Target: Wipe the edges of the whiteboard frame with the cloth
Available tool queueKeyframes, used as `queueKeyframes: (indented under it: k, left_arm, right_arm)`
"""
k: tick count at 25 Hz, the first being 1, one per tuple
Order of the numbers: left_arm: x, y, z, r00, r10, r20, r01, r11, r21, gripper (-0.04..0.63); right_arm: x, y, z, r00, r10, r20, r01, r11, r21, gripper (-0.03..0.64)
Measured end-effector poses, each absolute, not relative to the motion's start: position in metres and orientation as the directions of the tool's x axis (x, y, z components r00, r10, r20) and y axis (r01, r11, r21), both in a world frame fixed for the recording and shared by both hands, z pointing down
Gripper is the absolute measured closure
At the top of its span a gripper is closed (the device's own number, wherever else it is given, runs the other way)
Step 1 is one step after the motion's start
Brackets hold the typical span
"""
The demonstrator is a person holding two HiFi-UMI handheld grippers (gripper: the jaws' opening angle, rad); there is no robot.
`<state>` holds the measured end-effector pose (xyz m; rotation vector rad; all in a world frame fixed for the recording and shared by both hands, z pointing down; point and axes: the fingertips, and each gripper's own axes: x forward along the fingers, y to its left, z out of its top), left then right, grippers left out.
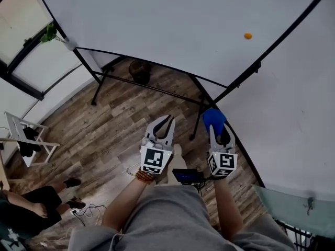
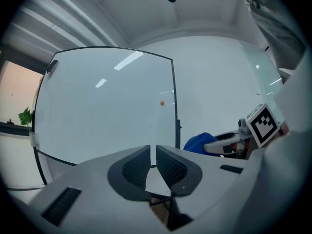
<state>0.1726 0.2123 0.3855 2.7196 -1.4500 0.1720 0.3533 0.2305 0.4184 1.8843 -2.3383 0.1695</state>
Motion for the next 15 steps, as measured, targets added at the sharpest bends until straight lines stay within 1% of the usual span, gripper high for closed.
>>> queueKeyframes:
  k: [8, 15]
  left_arm:
    - [0.174, 0.191, 0.389, 0.512, -0.848, 0.138, -0.856, -0.517, -0.007, 0.581]
    - [0.194, 0.169, 0.398, 0.484, -0.858, 0.171, -0.869, -0.495, -0.024, 0.584]
  right_arm:
    - [0.363, 0.194, 0.442, -0.248, -0.948, 0.200, -0.969, 0.247, -0.030, 0.449]
    - [0.393, 0.158, 0.470, -0.264, -0.937, 0.229, -0.964, 0.259, -0.052, 0.449]
